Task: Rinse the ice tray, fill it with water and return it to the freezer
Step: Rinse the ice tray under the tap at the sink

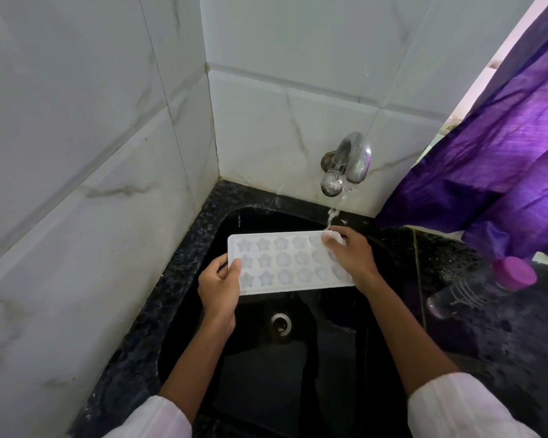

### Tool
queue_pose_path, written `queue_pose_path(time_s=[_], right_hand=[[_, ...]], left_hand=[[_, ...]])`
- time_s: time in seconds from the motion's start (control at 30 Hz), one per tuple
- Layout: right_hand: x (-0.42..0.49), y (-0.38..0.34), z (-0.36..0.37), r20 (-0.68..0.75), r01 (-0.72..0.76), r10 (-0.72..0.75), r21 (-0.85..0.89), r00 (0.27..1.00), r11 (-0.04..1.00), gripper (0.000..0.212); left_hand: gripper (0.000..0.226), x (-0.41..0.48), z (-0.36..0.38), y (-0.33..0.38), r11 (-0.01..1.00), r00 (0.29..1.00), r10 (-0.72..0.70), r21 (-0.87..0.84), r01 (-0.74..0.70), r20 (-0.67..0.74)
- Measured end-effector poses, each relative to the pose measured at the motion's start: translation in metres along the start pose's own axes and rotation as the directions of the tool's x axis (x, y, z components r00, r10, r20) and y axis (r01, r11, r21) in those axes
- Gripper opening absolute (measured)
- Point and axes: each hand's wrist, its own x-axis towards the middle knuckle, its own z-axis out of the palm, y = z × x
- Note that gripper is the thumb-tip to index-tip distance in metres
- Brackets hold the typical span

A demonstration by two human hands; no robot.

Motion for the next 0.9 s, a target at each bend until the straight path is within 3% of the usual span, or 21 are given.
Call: queue_pose_path(time_s=[0.17,0.33,0.4,0.47,0.53,0.6,0.73,0.9], right_hand=[[-0.003,0.01,0.012,0.026,-0.07,0.067,0.113,0.997,0.991,0.012],[-0.004,0.003,0.024,-0.1,-0.084,0.093,0.093,0.991,0.992,0.008],[-0.005,-0.003,0.026,-0.088,-0.106,0.117,0.126,0.989,0.986,0.003],[-0.003,-0.009,0.026,-0.049,-0.118,0.126,0.146,0.991,0.982,0.012],[-0.003,-0.016,0.024,0.007,-0.167,0.169,0.179,0.986,0.969,0.002],[-0.002,-0.022,0.024,0.006,-0.208,0.21,0.182,0.978,0.961,0.008],[-0.001,-0.023,0.025,-0.084,-0.08,0.086,0.074,0.993,0.994,0.017],[0.002,-0.023,0.017,0.023,-0.117,0.114,0.133,0.993,0.984,0.018]], left_hand=[[0.026,-0.004,-0.013,-0.002,1.0,1.0,0.022,-0.001,-0.022,-0.018],[0.021,-0.012,-0.022,0.001,0.999,0.999,0.052,-0.004,-0.052,0.005],[0.021,-0.014,-0.025,0.003,0.998,0.998,0.056,-0.007,-0.056,-0.002],[0.022,-0.015,-0.029,0.005,0.998,0.998,0.054,-0.015,-0.055,-0.013],[0.021,-0.016,-0.032,0.005,0.998,0.998,0.058,-0.02,-0.058,-0.02],[0.019,-0.019,-0.033,0.005,0.997,0.998,0.067,-0.026,-0.067,-0.021],[0.018,-0.028,-0.032,0.005,0.996,0.997,0.08,-0.039,-0.08,-0.021],[0.017,-0.032,-0.03,0.005,0.996,0.996,0.076,-0.038,-0.078,-0.055]])
